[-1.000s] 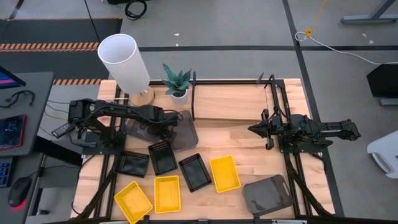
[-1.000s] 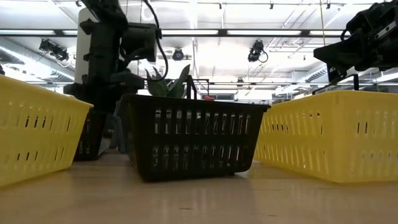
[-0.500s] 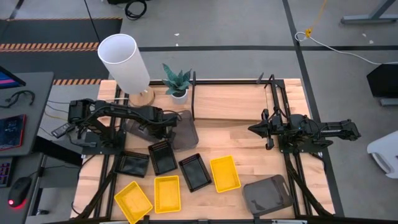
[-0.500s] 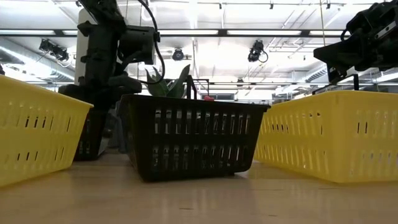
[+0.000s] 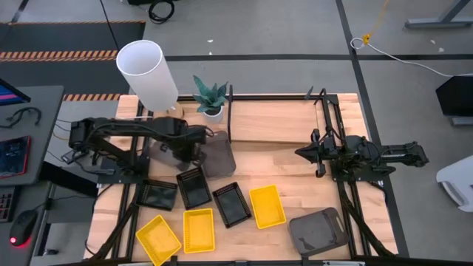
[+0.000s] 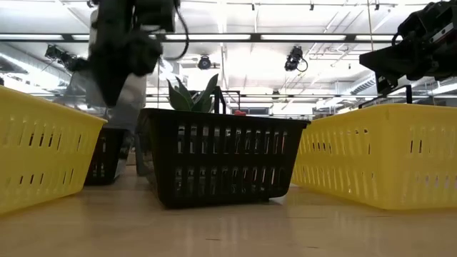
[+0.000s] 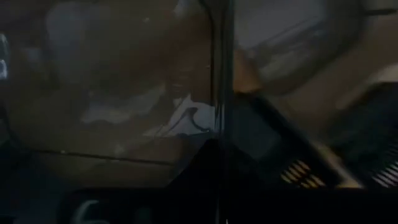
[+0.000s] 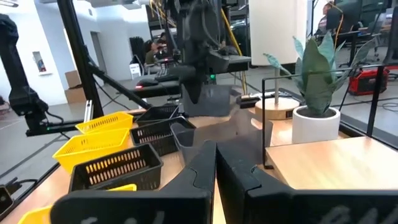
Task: Stack baskets on shelf by color
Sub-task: Stack the left transparent black bin into the top middle transparent black bin
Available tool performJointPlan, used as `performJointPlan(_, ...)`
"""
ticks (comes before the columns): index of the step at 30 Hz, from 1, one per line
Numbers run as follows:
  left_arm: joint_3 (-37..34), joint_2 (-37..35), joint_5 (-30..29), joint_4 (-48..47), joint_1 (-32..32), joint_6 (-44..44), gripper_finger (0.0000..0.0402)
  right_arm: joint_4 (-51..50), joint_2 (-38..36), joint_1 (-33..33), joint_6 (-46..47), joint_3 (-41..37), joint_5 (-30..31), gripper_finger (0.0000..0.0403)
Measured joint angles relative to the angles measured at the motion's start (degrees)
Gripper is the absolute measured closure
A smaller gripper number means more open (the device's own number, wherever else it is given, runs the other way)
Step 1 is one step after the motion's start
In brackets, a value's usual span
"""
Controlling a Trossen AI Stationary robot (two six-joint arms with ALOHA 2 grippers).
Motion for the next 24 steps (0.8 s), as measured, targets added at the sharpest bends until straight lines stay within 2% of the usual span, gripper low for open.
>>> performJointPlan(4,7.4,0.4,-2.2,-6.4,-2.3,-0.2,0.0396,0.4,0.2,0.0,0.0,0.0,0.0,0.0384)
performJointPlan(10,16.1,1.2,-3.0,-7.1,-6.3,-1.3,0.0396,1.4,0.2,0.0,0.0,0.0,0.0,0.0384)
performJointPlan(17,21.9,2.0,-3.9,-2.0,-10.9,-0.1,0.0396,1.6,0.3,0.0,0.0,0.0,0.0,0.0384)
performJointPlan(24,24.8,2.2,-4.0,1.1,-12.5,1.6,0.0396,1.7,0.3,0.0,0.0,0.0,0.0,0.0384)
